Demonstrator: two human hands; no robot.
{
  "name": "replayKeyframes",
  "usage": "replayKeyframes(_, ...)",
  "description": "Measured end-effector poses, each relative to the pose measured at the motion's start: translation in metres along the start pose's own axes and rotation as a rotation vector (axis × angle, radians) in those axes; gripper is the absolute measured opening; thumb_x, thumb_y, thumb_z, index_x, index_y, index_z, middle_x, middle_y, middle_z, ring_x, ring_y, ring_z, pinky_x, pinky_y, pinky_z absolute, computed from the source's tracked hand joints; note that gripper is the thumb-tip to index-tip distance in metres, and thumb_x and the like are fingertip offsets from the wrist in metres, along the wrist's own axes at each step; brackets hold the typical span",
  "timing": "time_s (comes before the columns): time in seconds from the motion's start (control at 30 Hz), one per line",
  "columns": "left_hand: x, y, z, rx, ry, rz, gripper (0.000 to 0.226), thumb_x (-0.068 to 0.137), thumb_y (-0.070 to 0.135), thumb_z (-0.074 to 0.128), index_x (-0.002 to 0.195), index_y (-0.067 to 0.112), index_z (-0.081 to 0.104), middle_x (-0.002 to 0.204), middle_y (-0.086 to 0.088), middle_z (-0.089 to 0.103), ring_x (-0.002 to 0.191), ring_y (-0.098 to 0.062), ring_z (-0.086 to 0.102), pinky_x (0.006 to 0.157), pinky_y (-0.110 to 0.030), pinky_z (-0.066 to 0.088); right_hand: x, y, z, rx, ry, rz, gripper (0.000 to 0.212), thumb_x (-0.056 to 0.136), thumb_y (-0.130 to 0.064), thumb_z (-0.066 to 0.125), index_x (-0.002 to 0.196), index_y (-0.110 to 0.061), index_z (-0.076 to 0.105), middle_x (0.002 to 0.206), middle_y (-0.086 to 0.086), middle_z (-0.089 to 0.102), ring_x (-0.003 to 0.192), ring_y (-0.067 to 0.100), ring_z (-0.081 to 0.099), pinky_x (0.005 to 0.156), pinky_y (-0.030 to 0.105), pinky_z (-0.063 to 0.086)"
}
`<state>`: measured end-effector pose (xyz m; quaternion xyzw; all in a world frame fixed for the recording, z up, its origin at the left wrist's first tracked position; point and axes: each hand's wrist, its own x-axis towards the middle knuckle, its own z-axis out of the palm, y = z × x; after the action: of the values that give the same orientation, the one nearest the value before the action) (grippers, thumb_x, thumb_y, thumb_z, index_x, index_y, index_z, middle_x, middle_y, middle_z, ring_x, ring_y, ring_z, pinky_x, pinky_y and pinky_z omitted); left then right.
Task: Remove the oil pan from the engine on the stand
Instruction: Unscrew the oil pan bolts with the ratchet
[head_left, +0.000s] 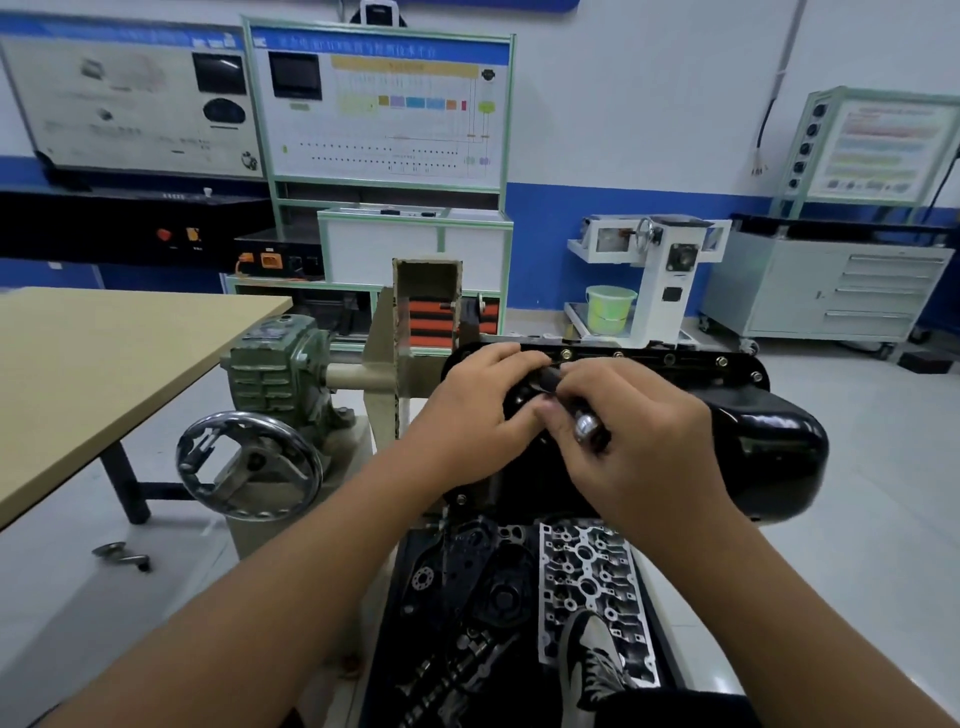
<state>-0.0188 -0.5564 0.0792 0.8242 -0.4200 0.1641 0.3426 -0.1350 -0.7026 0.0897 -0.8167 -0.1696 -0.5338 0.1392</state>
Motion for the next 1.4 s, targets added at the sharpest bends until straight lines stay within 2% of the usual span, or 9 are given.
replayKeyframes(0.1, 0.015, 0.003, -0.008, 0.077, -0.088, 0.039, 0.059, 0.089, 0.060, 0.040, 0.131, 0.024, 0.061, 0.126, 0.003, 0.064, 0.120, -0.015, 0.055, 0.102, -0.041, 0.047, 0.005, -0.002, -0.004, -0.090, -0.013, 0.188, 0.024, 0.094, -0.029, 0.074, 0.101, -0.007, 0.069, 0.077, 0.005, 0.067, 0.068, 0.024, 0.064, 0.064, 0.037, 0.054)
replayKeyframes(0.3, 0.037, -0.019, -0.007, 0.111, -0.035, 0.142, 0.056, 0.089, 0.067, 0.059, 0.119, 0.021, 0.070, 0.110, 0.003, 0.066, 0.103, -0.013, 0.059, 0.091, -0.039, 0.051, 0.012, -0.003, -0.009, -0.153, -0.035, 0.109, 0.019, 0.080, -0.005, 0.085, 0.090, -0.005, 0.069, 0.076, 0.005, 0.067, 0.065, 0.024, 0.062, 0.061, 0.034, 0.052)
replayKeyframes(0.43, 0.039, -0.041, -0.008, -0.009, 0.050, 0.194, 0.035, 0.099, 0.037, 0.065, 0.129, 0.019, 0.069, 0.117, 0.006, 0.070, 0.110, -0.008, 0.063, 0.097, -0.027, 0.050, 0.062, 0.008, -0.021, -0.006, -0.153, 0.083, 0.028, 0.071, -0.006, 0.091, 0.090, -0.011, 0.071, 0.081, -0.003, 0.069, 0.073, 0.014, 0.063, 0.070, 0.028, 0.051)
replayKeyframes(0.57, 0.040, -0.051, -0.005, -0.085, 0.184, 0.154, 0.026, 0.093, 0.008, 0.071, 0.117, 0.016, 0.073, 0.095, 0.029, 0.062, 0.091, 0.014, 0.059, 0.081, -0.003, 0.039, 0.109, 0.009, -0.009, 0.156, -0.295, 0.048, 0.033, 0.072, -0.007, 0.091, 0.101, -0.017, 0.078, 0.088, -0.015, 0.070, 0.084, 0.000, 0.066, 0.078, 0.020, 0.054)
replayKeyframes(0.63, 0.039, -0.045, -0.004, -0.123, 0.214, 0.122, 0.015, 0.091, 0.016, 0.071, 0.096, 0.030, 0.071, 0.080, 0.028, 0.062, 0.080, 0.011, 0.058, 0.072, -0.005, 0.038, 0.106, 0.009, -0.001, 0.210, -0.293, 0.002, 0.033, 0.072, -0.003, 0.089, 0.102, -0.015, 0.079, 0.090, -0.016, 0.070, 0.087, -0.006, 0.066, 0.080, 0.014, 0.050)
replayKeyframes(0.77, 0.039, -0.033, -0.002, -0.110, 0.248, 0.146, 0.006, 0.082, 0.036, 0.054, 0.081, 0.036, 0.059, 0.074, 0.024, 0.062, 0.071, 0.005, 0.058, 0.063, -0.008, 0.039, 0.074, 0.001, 0.012, 0.204, -0.082, 0.057, 0.026, 0.077, -0.014, 0.090, 0.101, -0.011, 0.080, 0.089, 0.000, 0.075, 0.083, 0.010, 0.069, 0.079, 0.025, 0.053)
replayKeyframes(0.9, 0.052, -0.042, 0.000, -0.013, 0.220, 0.096, 0.012, 0.085, 0.022, 0.076, 0.092, 0.013, 0.078, 0.084, 0.001, 0.062, 0.076, -0.015, 0.059, 0.068, -0.007, 0.036, 0.064, -0.008, 0.010, -0.066, 0.138, 0.127, 0.029, 0.087, -0.036, 0.083, 0.091, -0.007, 0.078, 0.074, 0.008, 0.070, 0.068, 0.024, 0.063, 0.067, 0.035, 0.047)
replayKeyframes(1.13, 0.046, -0.035, 0.005, -0.013, 0.227, 0.018, 0.029, 0.087, 0.015, 0.071, 0.112, 0.029, 0.079, 0.080, 0.010, 0.056, 0.070, 0.001, 0.051, 0.069, -0.010, 0.035, 0.060, -0.003, -0.019, -0.116, 0.000, 0.168, 0.005, 0.086, -0.016, 0.078, 0.087, -0.012, 0.076, 0.071, 0.000, 0.070, 0.065, 0.018, 0.062, 0.067, 0.032, 0.049)
replayKeyframes(1.4, 0.028, -0.041, 0.013, -0.150, 0.339, -0.270, 0.022, 0.090, 0.012, 0.063, 0.104, 0.019, 0.079, 0.060, 0.020, 0.062, 0.072, 0.011, 0.058, 0.066, 0.001, 0.037, 0.053, 0.026, -0.042, -0.030, -0.273, -0.020, 0.034, 0.078, -0.006, 0.088, 0.109, -0.016, 0.078, 0.092, 0.002, 0.069, 0.082, 0.020, 0.065, 0.075, 0.037, 0.055)
